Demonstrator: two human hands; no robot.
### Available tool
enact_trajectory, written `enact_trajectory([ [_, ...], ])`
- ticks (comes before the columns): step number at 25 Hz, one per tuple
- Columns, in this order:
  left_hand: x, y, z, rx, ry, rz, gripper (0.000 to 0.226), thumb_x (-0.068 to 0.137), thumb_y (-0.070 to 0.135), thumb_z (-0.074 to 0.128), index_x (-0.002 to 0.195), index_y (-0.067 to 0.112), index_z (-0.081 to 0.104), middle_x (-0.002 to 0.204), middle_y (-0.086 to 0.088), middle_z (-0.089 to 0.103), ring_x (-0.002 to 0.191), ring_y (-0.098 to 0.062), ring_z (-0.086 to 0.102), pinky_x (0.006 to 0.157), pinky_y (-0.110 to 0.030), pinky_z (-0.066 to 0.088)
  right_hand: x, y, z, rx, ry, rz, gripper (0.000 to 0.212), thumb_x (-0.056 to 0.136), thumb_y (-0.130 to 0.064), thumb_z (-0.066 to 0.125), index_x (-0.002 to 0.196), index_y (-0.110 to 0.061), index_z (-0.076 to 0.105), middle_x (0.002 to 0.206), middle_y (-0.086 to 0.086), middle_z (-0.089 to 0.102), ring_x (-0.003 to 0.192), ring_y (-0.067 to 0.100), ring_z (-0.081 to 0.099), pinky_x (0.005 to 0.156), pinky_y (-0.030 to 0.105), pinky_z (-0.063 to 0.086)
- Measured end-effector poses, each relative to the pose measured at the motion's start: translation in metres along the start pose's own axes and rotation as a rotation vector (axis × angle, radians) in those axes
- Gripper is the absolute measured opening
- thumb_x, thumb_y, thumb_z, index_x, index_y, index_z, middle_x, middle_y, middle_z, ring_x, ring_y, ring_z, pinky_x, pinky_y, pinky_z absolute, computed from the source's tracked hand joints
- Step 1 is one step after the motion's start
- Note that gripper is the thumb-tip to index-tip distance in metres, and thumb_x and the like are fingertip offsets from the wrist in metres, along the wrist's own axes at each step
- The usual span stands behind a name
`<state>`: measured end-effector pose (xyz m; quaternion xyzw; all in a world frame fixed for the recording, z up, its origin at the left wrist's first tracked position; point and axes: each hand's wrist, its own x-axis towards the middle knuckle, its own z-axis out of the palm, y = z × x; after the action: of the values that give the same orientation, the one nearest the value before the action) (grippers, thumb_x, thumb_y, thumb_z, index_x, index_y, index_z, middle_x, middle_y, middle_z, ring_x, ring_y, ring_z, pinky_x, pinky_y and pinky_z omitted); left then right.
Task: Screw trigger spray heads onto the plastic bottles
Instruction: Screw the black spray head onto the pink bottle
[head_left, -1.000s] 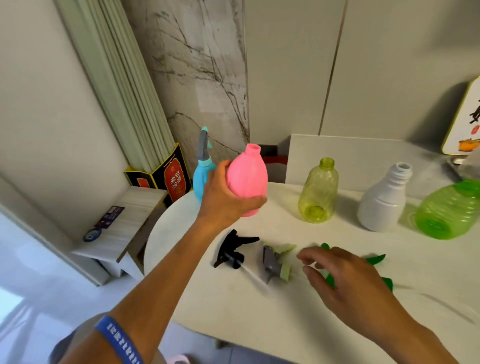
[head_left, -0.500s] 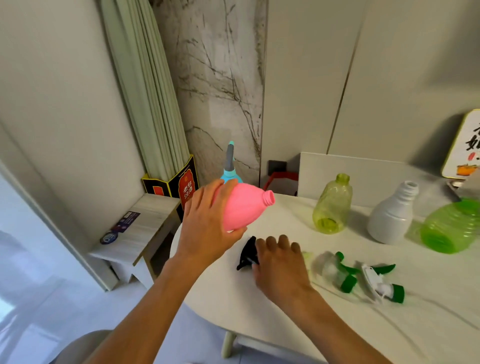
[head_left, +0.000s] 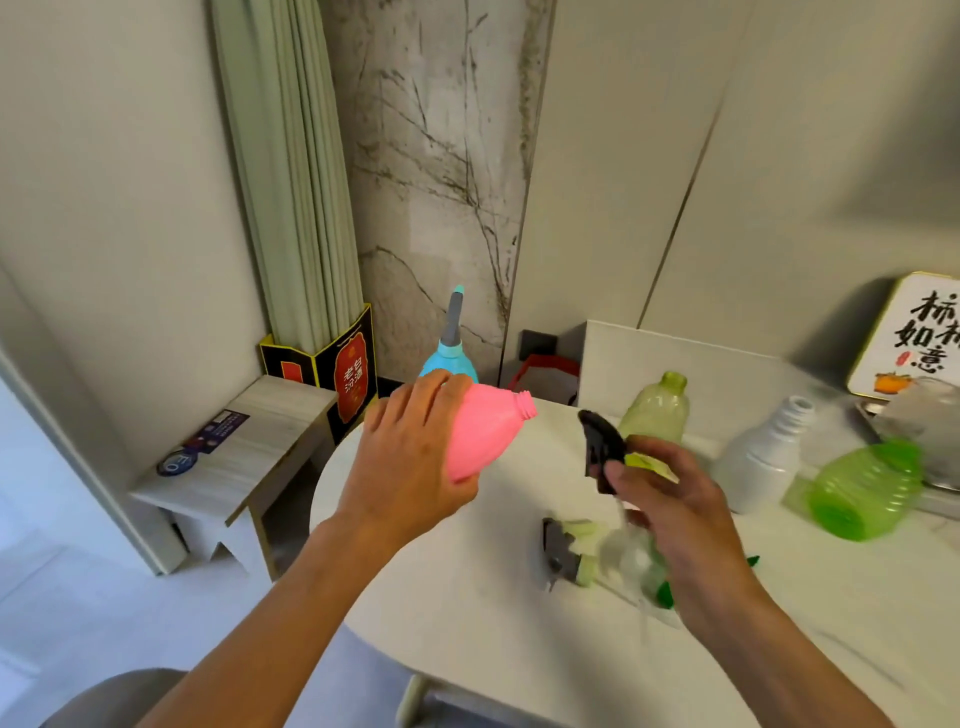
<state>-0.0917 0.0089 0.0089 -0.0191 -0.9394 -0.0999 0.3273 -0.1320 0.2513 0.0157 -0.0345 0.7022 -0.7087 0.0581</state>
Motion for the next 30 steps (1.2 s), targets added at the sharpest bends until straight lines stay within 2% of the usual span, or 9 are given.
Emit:
enact_trajectory([
  [3, -0.001, 0.014, 0.011, 0.025, -0.081, 0.079, 0.094, 0.061, 0.043, 0.084, 0.138, 0.021, 0.035, 0.131, -0.011, 0.055, 0.116, -0.032, 0.053, 0.09, -0.049, 0.049, -0.005, -0.01, -0.046, 0.382, 0.043, 0.002, 0.055, 0.074, -0.016, 0.073, 0.127, -0.012, 0.059, 0.103, 0.011, 0.076, 0.083, 0.017, 0.07, 0.074, 0.035, 0.045],
  [6, -0.004, 0.027, 0.024, 0.047, -0.16, 0.153, 0.094, 0.063, 0.044, 0.084, 0.141, 0.024, 0.036, 0.133, -0.011, 0.053, 0.117, -0.031, 0.052, 0.091, -0.048, 0.048, -0.007, -0.003, -0.071, 0.504, 0.083, 0.004, 0.072, 0.072, 0.0, 0.067, 0.14, -0.013, 0.049, 0.102, 0.011, 0.075, 0.087, 0.022, 0.066, 0.077, 0.037, 0.045],
  [10, -0.002, 0.043, 0.039, -0.04, -0.257, 0.159, 0.094, 0.066, 0.045, 0.082, 0.143, 0.025, 0.031, 0.135, -0.009, 0.052, 0.12, -0.03, 0.052, 0.092, -0.047, 0.05, -0.002, 0.0, -0.096, 0.539, 0.121, -0.049, 0.065, 0.079, -0.008, 0.065, 0.141, -0.014, 0.049, 0.106, 0.002, 0.075, 0.093, 0.019, 0.064, 0.087, 0.039, 0.046],
  [13, 0.001, 0.053, 0.049, -0.157, -0.32, 0.127, 0.092, 0.067, 0.051, 0.074, 0.145, 0.029, 0.029, 0.137, 0.0, 0.048, 0.123, -0.022, 0.047, 0.095, -0.042, 0.05, 0.004, -0.004, -0.111, 0.552, 0.151, -0.086, 0.06, 0.083, -0.016, 0.064, 0.141, -0.014, 0.049, 0.109, -0.005, 0.074, 0.093, 0.014, 0.064, 0.093, 0.041, 0.045],
  [16, 0.001, 0.064, 0.061, -0.213, -0.386, 0.145, 0.096, 0.067, 0.055, 0.074, 0.146, 0.031, 0.026, 0.14, 0.005, 0.043, 0.125, -0.016, 0.043, 0.097, -0.039, 0.049, 0.006, -0.004, -0.125, 0.573, 0.212, -0.174, 0.051, 0.086, -0.01, 0.062, 0.136, -0.019, 0.051, 0.108, -0.003, 0.073, 0.094, 0.017, 0.066, 0.092, 0.039, 0.045],
  [18, 0.002, 0.071, 0.067, -0.24, -0.407, 0.152, 0.099, 0.066, 0.057, 0.075, 0.147, 0.033, 0.023, 0.142, 0.008, 0.04, 0.126, -0.014, 0.041, 0.099, -0.037, 0.048, 0.007, -0.003, -0.13, 0.544, 0.25, -0.221, 0.055, 0.09, -0.004, 0.059, 0.141, -0.015, 0.046, 0.109, 0.0, 0.072, 0.099, 0.023, 0.064, 0.091, 0.039, 0.046],
  [23, 0.009, 0.084, 0.068, -0.267, -0.356, 0.179, 0.098, 0.066, 0.058, 0.074, 0.146, 0.038, 0.023, 0.141, 0.009, 0.04, 0.123, -0.014, 0.043, 0.094, -0.037, 0.05, 0.006, -0.002, -0.127, 0.476, 0.251, -0.264, 0.07, 0.08, -0.007, 0.065, 0.145, -0.015, 0.042, 0.104, 0.001, 0.074, 0.103, 0.027, 0.065, 0.089, 0.042, 0.046],
  [27, 0.011, 0.083, 0.066, -0.201, -0.322, 0.139, 0.097, 0.065, 0.062, 0.07, 0.146, 0.033, 0.025, 0.14, 0.003, 0.044, 0.121, -0.019, 0.046, 0.091, -0.04, 0.05, 0.005, -0.004, -0.133, 0.48, 0.282, -0.285, 0.062, 0.088, -0.003, 0.062, 0.144, -0.021, 0.044, 0.105, 0.002, 0.075, 0.1, 0.026, 0.067, 0.087, 0.041, 0.048],
  [30, 0.011, 0.081, 0.063, -0.179, -0.313, 0.133, 0.097, 0.064, 0.063, 0.069, 0.145, 0.032, 0.026, 0.138, 0.0, 0.047, 0.118, -0.022, 0.048, 0.089, -0.042, 0.05, 0.003, -0.002, -0.128, 0.453, 0.263, -0.26, 0.065, 0.084, -0.005, 0.064, 0.143, -0.025, 0.045, 0.106, 0.003, 0.075, 0.101, 0.027, 0.067, 0.089, 0.043, 0.046],
])
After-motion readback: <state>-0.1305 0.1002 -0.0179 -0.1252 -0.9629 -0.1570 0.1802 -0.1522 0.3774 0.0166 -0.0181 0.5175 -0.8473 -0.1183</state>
